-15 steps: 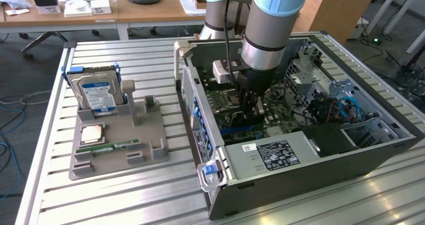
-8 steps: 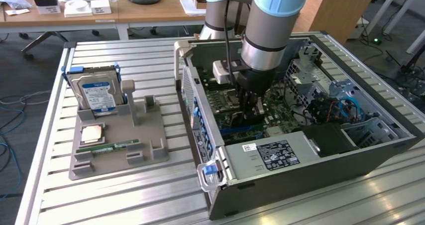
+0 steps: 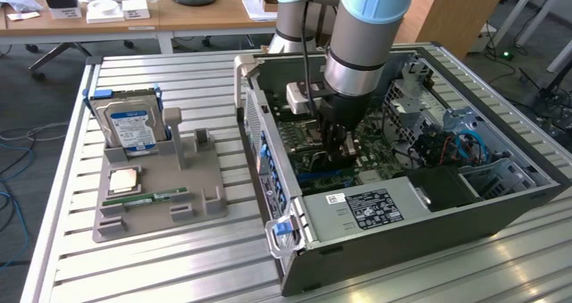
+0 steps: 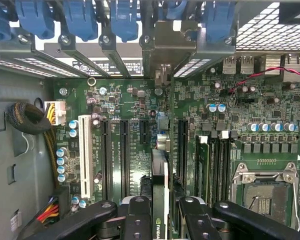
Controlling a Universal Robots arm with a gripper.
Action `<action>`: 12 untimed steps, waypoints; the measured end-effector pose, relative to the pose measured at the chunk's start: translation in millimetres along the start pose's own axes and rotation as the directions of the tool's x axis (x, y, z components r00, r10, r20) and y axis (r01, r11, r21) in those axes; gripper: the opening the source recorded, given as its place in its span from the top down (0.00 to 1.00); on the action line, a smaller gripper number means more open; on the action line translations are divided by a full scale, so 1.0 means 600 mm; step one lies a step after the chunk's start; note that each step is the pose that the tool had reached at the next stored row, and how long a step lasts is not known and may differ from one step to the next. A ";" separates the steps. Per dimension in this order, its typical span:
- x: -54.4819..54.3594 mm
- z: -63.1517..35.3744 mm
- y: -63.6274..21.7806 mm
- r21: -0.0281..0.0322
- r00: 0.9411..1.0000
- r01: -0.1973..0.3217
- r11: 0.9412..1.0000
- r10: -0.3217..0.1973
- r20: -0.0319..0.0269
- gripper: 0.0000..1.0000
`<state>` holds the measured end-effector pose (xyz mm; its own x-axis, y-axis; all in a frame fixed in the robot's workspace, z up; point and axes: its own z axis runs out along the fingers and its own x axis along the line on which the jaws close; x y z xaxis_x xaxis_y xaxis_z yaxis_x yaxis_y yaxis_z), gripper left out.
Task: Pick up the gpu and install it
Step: 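Insert the gpu into the slot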
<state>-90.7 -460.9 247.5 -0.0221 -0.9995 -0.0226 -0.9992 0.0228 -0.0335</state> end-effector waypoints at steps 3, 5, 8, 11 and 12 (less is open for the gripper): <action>0.000 0.001 0.000 0.000 1.000 0.000 1.000 0.000 0.000 0.74; 0.000 0.001 0.000 0.000 1.000 0.000 1.000 0.000 0.000 0.74; 0.000 0.002 0.000 0.000 1.000 0.000 1.000 0.000 0.001 0.74; 0.000 0.003 0.000 0.000 1.000 0.000 1.000 0.000 0.000 0.74; 0.000 0.004 0.000 0.000 1.000 0.000 1.000 0.000 0.000 0.74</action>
<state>-90.8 -460.9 245.4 -0.0221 -0.9995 -0.0228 -0.9992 0.0229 -0.0336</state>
